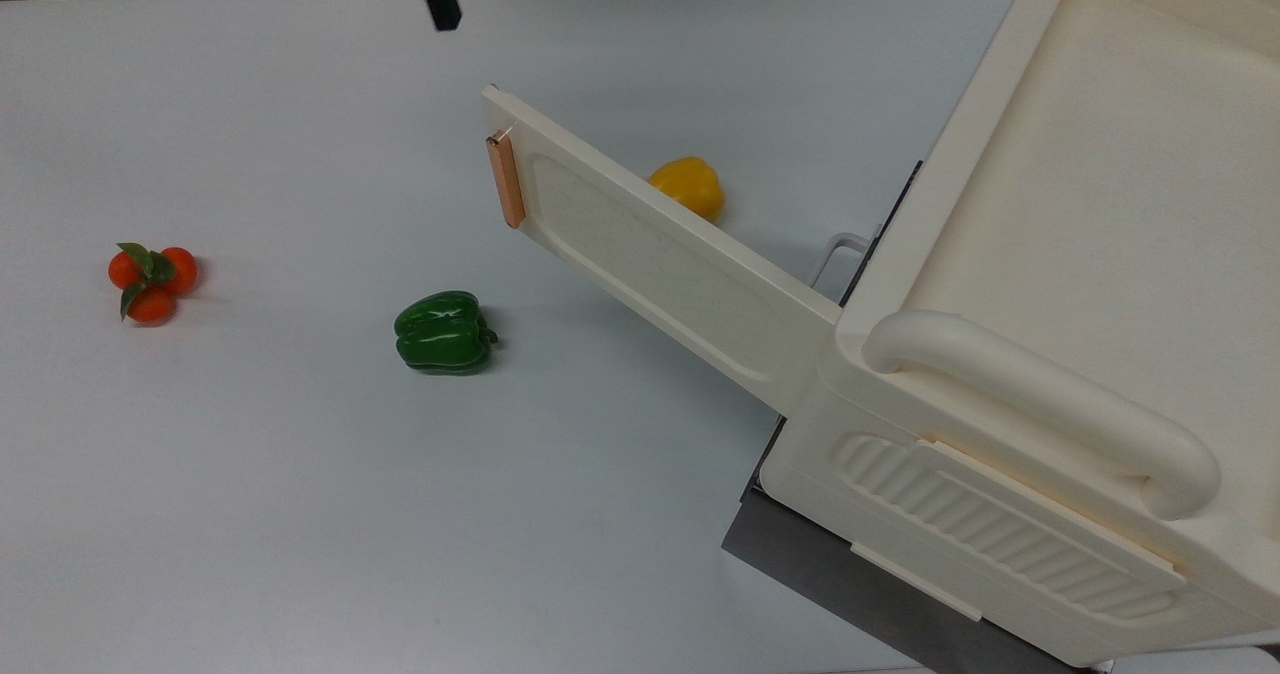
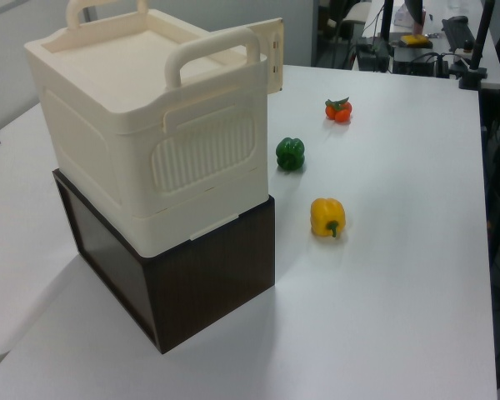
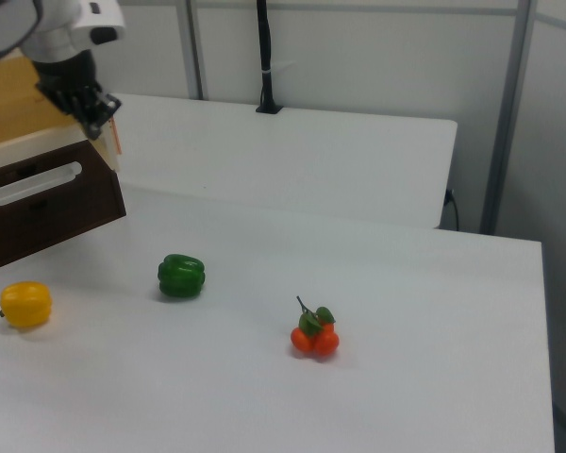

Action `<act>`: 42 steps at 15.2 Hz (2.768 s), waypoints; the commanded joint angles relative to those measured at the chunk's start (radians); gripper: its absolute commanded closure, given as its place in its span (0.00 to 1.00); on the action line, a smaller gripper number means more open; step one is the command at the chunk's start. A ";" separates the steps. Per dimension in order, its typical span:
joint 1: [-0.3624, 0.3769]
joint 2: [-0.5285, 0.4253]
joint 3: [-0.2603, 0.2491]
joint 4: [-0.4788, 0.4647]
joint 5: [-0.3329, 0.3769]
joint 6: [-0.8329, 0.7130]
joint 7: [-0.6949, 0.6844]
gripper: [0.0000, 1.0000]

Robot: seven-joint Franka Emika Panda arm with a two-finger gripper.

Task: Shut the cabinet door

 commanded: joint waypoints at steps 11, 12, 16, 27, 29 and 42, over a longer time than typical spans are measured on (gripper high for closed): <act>-0.030 0.233 0.079 0.026 0.395 0.625 0.166 1.00; -0.019 0.245 0.099 0.025 0.395 0.662 0.166 1.00; 0.001 0.242 0.117 0.013 0.393 0.665 0.164 1.00; -0.004 0.191 0.143 0.011 0.347 0.265 0.148 1.00; -0.005 0.190 0.174 0.011 0.343 0.247 0.149 1.00; 0.001 0.196 0.355 0.013 0.310 0.254 0.169 1.00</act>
